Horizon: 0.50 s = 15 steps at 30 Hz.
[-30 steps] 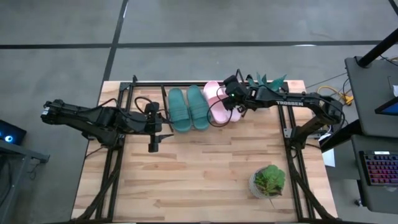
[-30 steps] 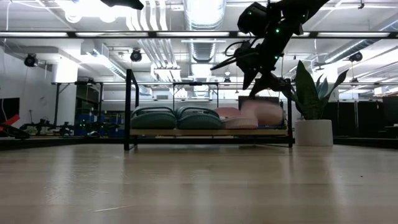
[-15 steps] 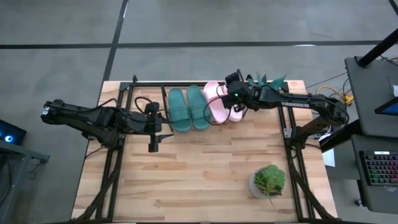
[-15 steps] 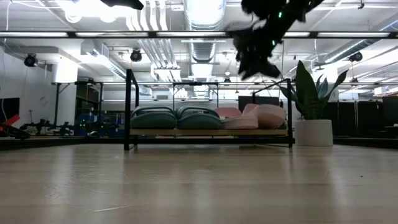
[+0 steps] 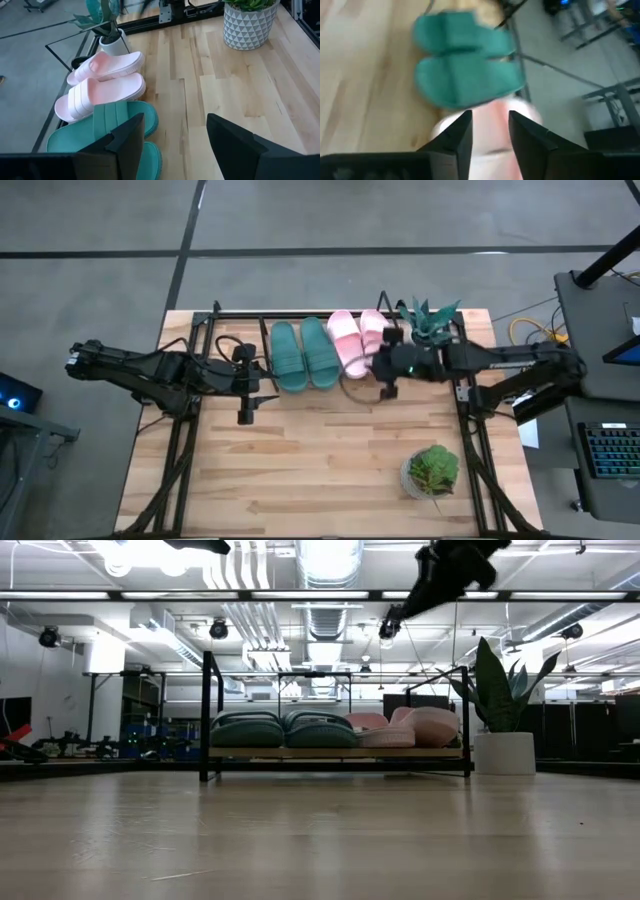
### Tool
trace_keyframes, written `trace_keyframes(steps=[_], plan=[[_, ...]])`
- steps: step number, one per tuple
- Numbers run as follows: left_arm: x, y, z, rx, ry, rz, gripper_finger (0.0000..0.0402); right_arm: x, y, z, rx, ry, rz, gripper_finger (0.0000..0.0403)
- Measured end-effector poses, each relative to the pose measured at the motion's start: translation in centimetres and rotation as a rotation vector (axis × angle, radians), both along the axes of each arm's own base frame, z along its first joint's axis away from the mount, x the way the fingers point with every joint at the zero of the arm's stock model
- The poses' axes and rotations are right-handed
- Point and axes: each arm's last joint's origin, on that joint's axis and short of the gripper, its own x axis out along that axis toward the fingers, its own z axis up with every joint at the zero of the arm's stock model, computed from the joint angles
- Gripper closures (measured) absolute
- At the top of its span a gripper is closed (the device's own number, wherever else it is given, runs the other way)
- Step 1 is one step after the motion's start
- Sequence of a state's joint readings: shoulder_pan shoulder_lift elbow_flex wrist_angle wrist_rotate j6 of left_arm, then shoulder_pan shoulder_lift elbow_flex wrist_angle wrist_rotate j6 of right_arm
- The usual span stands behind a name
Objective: Pick and place slides into the shelf
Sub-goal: Put the pink slide on the shelf
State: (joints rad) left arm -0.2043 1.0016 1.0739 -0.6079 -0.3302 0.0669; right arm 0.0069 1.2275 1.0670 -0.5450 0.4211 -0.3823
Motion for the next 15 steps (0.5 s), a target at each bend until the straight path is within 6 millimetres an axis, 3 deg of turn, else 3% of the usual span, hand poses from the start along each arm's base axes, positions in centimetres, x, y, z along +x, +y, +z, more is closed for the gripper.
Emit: trace_keyframes(steps=[5,11,15], plan=[[0.0,0.0,0.0,0.001,0.002,0.000,0.0202,0.5,1.8,-3.1,-0.051,0.184,-0.020,0.0232],[0.0,0.0,0.0,0.001,0.002,0.000,0.0202,1.6,2.1,-6.3,-0.044,0.306,-0.130,0.0160],[0.0,0.0,0.0,0.000,0.003,0.000,0.0202,2.2,2.1,-8.1,-0.051,0.373,-0.138,0.0137]])
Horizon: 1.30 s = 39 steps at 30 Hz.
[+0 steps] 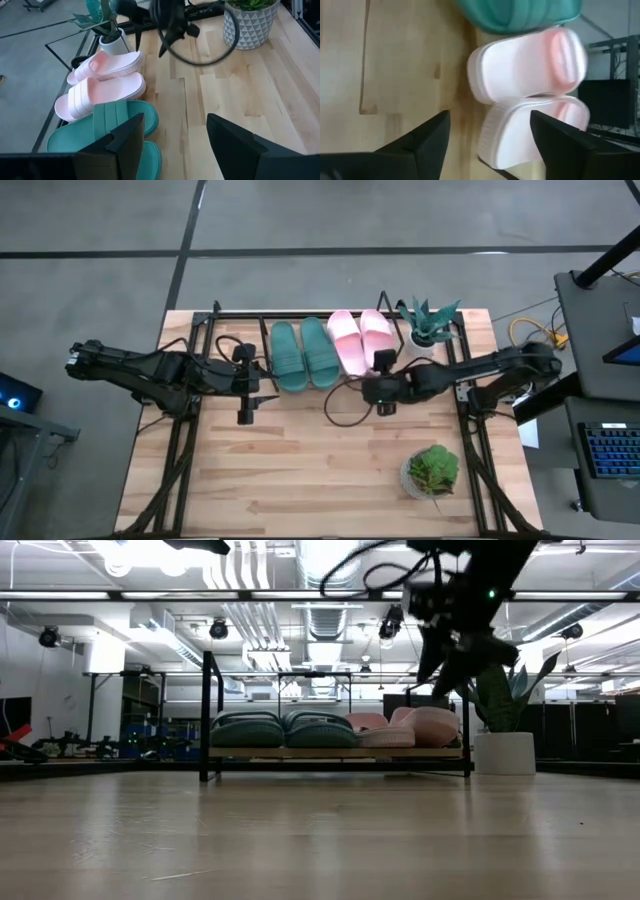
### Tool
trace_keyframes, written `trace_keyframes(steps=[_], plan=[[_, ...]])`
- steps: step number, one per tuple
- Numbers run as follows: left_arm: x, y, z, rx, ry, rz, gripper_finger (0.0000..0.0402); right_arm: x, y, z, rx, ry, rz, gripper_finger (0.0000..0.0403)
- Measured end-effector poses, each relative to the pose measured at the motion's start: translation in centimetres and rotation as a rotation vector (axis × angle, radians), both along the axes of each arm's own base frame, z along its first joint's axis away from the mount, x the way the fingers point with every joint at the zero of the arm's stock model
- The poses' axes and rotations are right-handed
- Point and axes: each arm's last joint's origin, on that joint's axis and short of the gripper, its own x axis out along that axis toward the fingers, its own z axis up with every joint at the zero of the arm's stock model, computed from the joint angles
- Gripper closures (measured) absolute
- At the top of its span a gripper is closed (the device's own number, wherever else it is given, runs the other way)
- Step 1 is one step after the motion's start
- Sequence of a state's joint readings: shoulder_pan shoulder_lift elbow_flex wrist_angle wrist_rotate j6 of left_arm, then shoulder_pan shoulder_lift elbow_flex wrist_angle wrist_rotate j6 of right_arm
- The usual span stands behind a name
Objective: Pick and place slides into the shelf
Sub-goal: Put the pink slide on the shelf
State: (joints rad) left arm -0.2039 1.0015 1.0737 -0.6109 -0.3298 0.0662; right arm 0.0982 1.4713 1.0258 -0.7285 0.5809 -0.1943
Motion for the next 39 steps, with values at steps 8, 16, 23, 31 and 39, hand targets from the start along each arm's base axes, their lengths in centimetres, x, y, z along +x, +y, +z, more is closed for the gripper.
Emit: trace_keyframes(steps=[8,16,23,31,39], plan=[[0.2,0.0,-0.2,0.002,0.013,0.000,0.0202,0.3,-0.3,-2.9,-0.104,0.106,-0.037,0.0143],[0.3,-0.1,-0.3,0.001,0.016,0.001,0.0202,0.7,-1.5,-4.1,-0.148,0.142,-0.099,0.0158],[0.3,-0.1,-0.3,0.001,0.014,0.001,0.0202,0.6,-2.1,-4.2,-0.150,0.137,-0.135,0.0195],[0.3,-0.1,-0.3,0.001,0.015,0.001,0.0202,0.3,-2.1,-4.5,-0.156,0.176,-0.118,0.0309],[0.3,-0.1,-0.3,0.001,0.015,0.001,0.0202,-0.5,-2.1,-4.7,-0.158,0.264,-0.107,0.0365]])
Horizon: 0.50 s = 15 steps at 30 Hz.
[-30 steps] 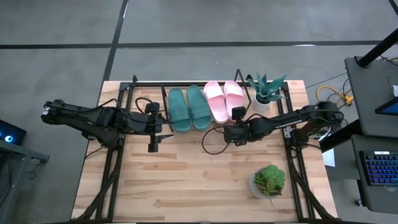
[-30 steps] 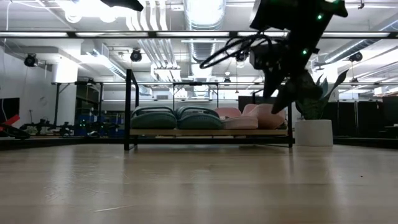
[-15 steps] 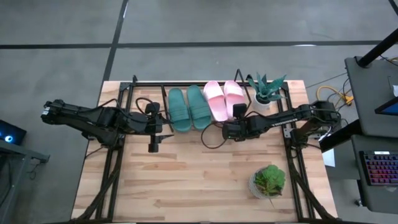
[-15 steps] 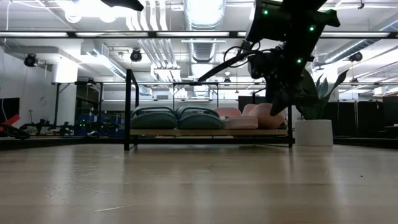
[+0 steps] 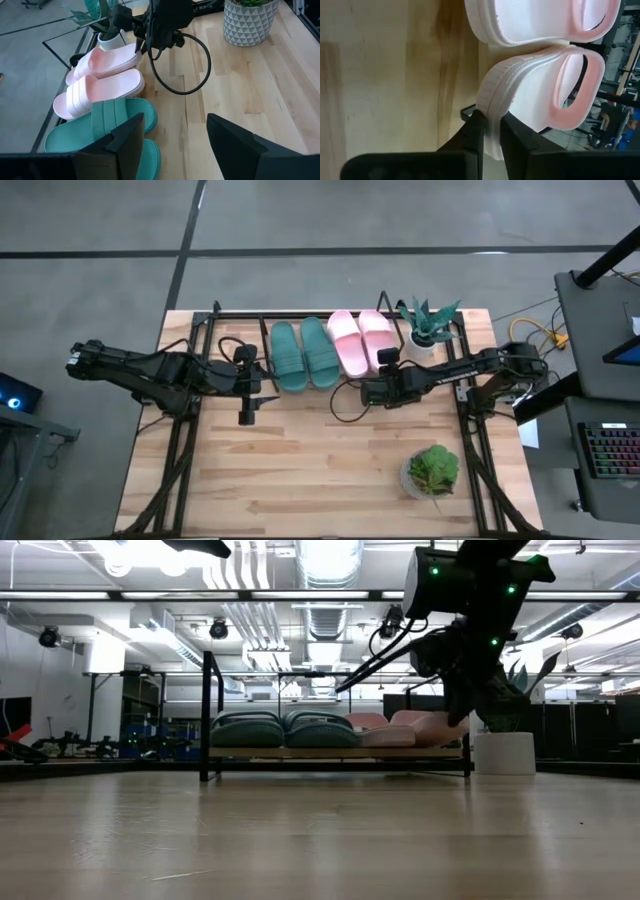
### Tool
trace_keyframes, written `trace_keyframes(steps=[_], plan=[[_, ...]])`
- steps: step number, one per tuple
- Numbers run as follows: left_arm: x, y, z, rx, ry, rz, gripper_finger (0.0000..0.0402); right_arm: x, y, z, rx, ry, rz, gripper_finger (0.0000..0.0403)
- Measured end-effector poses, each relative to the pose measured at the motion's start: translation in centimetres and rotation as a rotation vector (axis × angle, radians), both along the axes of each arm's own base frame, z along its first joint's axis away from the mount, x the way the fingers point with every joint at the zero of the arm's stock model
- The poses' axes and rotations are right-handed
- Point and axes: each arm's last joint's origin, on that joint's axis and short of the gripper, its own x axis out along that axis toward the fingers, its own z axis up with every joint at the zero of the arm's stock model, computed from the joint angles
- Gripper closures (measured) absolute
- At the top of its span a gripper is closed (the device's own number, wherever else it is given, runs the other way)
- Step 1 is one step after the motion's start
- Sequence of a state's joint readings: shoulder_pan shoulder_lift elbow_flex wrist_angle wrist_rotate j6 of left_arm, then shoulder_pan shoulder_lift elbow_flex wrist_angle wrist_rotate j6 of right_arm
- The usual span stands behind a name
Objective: Pick and place slides into the shelf
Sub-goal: Put the pink slide on the shelf
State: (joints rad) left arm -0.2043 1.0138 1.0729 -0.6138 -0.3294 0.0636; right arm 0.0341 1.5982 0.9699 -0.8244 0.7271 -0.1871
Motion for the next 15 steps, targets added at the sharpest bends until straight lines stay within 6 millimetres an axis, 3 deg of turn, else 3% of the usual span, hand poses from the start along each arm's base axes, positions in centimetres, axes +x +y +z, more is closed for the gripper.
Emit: trace_keyframes(steps=[8,15], plan=[[0.00,0.00,0.00,0.000,0.000,0.000,0.0202,0.17,0.14,-0.10,0.074,-0.024,-0.001,0.0315],[0.00,-0.01,0.00,-0.002,0.000,-0.003,0.0202,0.48,0.08,0.38,0.084,-0.052,-0.017,0.0210]])
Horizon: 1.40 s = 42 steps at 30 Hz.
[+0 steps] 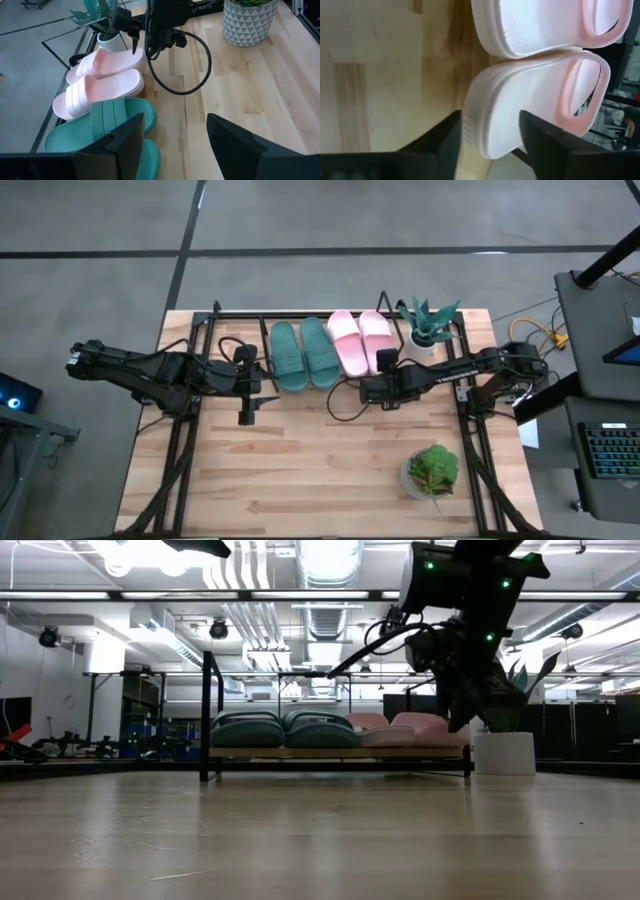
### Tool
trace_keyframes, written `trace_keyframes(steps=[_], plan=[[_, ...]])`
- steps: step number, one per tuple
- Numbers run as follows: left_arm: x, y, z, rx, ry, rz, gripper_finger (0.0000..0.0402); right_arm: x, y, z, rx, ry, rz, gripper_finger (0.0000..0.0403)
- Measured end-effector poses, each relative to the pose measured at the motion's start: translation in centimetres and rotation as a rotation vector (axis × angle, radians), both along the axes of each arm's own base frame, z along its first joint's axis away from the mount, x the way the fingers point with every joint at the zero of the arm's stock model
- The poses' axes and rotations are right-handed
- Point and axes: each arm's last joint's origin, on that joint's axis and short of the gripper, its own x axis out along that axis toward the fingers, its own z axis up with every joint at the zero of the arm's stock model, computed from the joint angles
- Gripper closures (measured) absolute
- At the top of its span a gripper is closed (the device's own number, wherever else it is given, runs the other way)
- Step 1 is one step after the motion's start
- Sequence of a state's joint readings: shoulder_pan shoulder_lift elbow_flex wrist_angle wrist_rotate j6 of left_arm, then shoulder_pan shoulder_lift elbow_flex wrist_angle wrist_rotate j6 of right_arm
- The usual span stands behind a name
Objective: Pick and place slides into the shelf
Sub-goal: Put the pink slide on the shelf, then return to Home Position
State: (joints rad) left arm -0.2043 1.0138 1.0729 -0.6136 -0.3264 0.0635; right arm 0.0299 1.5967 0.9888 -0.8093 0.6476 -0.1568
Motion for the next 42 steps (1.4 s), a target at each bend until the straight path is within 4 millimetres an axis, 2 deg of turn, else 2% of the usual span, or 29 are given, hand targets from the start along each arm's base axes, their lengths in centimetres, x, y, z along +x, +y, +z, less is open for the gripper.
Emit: trace_keyframes(steps=[3,6,11,13,16,20,24,26,30,33,42], plan=[[0.0,0.0,0.0,0.001,0.000,0.000,0.0202,0.1,0.0,0.7,-0.010,0.010,-0.004,0.0167],[0.0,0.0,0.0,0.029,0.002,-0.018,0.0203,0.6,0.0,2.5,-0.028,-0.071,-0.097,0.0146],[0.0,0.0,1.0,0.059,-0.089,-0.042,0.0228,0.4,0.2,6.8,-0.071,-0.276,-0.159,0.0159],[-0.7,0.1,1.5,0.060,-0.115,-0.043,0.0249,-0.4,0.4,8.3,-0.078,-0.372,-0.168,0.0170],[-1.7,0.2,1.5,0.050,-0.164,-0.064,0.0290,-2.3,0.7,9.7,-0.058,-0.471,-0.157,0.0185],[-2.3,0.0,-0.1,0.056,-0.302,-0.184,0.0352,-5.0,0.8,10.2,-0.035,-0.594,-0.150,0.0197],[-2.0,0.2,-3.2,0.182,-0.431,-0.221,0.0395,-7.4,0.6,10.0,-0.018,-0.695,-0.155,0.0202],[-1.9,1.1,-4.4,0.223,-0.440,-0.180,0.0397,-8.1,0.6,9.8,-0.013,-0.738,-0.154,0.0202],[-2.7,3.5,-5.1,0.243,-0.479,-0.049,0.0401,-9.0,0.5,9.7,-0.001,-0.822,-0.128,0.0202],[-3.7,4.7,-6.1,0.178,-0.490,-0.020,0.0401,-9.4,0.5,9.7,0.015,-0.843,-0.102,0.0202],[-6.2,4.5,-9.4,0.115,-0.546,-0.055,0.0401,-9.0,0.6,9.2,0.014,-0.815,-0.096,0.0202]])
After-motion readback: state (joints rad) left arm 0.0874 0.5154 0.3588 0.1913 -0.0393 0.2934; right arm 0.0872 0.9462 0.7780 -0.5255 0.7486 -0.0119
